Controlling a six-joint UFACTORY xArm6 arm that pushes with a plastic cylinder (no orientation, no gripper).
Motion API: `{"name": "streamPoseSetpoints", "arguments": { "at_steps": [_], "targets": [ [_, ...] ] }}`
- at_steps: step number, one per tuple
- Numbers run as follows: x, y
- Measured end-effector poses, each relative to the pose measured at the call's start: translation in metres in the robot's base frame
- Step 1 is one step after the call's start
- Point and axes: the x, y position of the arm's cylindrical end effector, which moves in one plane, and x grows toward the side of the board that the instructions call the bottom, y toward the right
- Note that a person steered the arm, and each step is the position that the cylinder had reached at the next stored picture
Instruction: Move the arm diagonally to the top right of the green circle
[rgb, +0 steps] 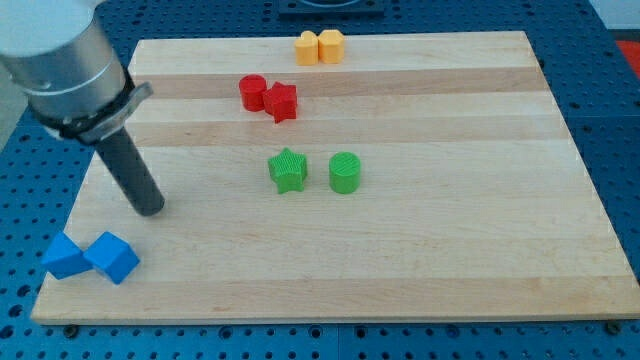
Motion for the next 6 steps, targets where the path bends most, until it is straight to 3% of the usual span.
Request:
{"name": "streamPoseSetpoints", "arguments": {
  "at_steps": [2, 5, 6],
  "targets": [
    [-0.073, 0.036],
    [-0.089, 0.215],
    [-0.119, 0.263]
  ]
}}
